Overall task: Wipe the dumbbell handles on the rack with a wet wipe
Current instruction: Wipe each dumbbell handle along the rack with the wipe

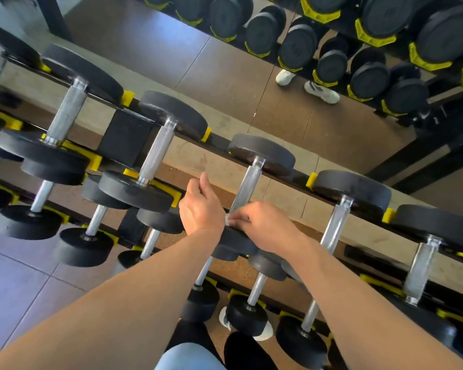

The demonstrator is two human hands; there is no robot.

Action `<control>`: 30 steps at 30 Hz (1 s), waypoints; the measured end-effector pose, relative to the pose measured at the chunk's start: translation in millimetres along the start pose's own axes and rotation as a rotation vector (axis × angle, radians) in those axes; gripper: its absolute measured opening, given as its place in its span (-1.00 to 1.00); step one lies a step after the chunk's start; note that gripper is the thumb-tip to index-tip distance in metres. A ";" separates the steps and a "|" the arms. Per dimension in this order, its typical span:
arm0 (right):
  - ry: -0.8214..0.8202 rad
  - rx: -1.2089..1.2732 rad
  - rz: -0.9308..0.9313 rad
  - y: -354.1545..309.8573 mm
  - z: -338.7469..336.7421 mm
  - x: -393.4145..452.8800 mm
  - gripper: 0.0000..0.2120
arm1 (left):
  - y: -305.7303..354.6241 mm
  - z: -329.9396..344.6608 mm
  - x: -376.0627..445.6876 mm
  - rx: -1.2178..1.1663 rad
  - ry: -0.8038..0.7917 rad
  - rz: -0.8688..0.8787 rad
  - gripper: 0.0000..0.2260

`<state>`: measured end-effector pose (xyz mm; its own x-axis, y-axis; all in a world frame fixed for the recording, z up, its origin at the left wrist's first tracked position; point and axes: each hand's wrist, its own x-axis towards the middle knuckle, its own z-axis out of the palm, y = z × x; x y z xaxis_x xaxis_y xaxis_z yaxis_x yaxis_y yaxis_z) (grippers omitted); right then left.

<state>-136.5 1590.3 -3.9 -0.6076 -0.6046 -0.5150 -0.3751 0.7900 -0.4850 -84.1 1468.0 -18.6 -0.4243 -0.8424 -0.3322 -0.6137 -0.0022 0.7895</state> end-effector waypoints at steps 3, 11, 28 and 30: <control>0.007 -0.086 -0.005 -7.8 9.2 11.2 -0.73 | 0.9 0.2 -0.4 -0.037 -0.004 -0.008 -0.59; -0.072 -0.093 0.139 24.6 -1.9 -7.2 -0.78 | -2.5 0.0 -0.7 -0.026 -0.078 0.027 -0.65; -0.009 0.265 0.143 10.0 1.9 -18.5 -0.82 | -5.6 -1.3 -0.3 0.030 -0.101 0.100 -0.76; 0.068 0.356 0.097 0.7 -2.8 -40.8 -0.78 | -3.5 -3.6 -2.7 0.032 -0.104 0.096 -0.79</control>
<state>-113.9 1615.8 18.8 -0.6783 -0.5108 -0.5282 -0.0538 0.7514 -0.6576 -78.4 1468.3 -18.6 -0.5479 -0.7775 -0.3086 -0.5870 0.0946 0.8040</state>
